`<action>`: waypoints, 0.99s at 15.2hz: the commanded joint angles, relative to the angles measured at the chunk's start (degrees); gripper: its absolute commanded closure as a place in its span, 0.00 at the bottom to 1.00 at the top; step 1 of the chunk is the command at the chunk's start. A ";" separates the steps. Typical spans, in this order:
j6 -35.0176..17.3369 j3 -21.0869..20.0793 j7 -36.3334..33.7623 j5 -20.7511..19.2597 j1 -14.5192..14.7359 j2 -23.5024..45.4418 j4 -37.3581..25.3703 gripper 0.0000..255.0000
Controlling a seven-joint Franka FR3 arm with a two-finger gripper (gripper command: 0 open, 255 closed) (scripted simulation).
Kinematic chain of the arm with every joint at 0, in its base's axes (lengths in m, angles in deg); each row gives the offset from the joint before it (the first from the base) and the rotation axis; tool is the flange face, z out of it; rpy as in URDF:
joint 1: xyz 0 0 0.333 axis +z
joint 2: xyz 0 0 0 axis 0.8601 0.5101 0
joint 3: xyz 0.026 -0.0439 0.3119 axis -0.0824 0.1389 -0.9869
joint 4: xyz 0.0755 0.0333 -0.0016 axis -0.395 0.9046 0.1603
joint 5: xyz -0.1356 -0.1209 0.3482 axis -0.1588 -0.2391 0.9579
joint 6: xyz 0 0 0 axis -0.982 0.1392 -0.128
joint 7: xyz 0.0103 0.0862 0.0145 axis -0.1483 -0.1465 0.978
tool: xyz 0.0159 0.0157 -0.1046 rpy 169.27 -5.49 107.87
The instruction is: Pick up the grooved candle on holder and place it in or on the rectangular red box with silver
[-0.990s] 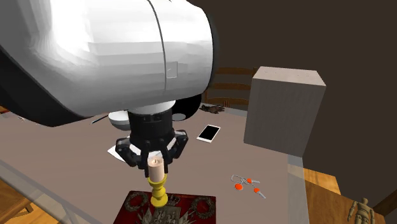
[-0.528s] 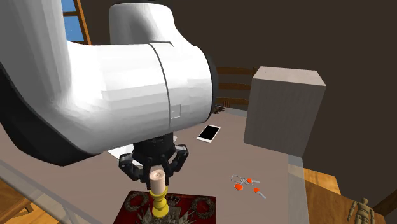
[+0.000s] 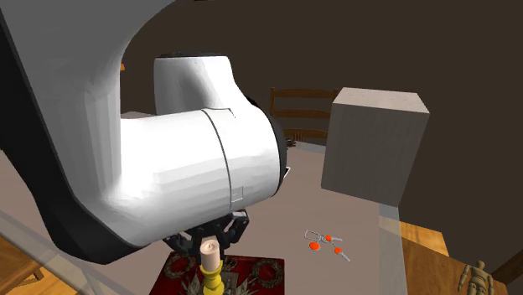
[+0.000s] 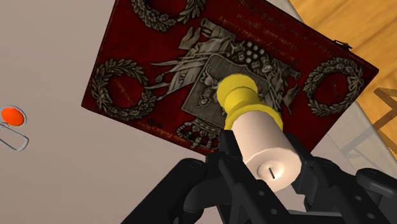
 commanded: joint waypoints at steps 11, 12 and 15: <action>-0.45 -0.02 -0.08 -0.09 0.00 0.31 0.10 0.00; -0.45 -0.02 -0.08 -0.09 0.00 0.31 0.10 0.00; 6.16 0.18 1.07 1.49 0.25 -5.83 -0.43 0.00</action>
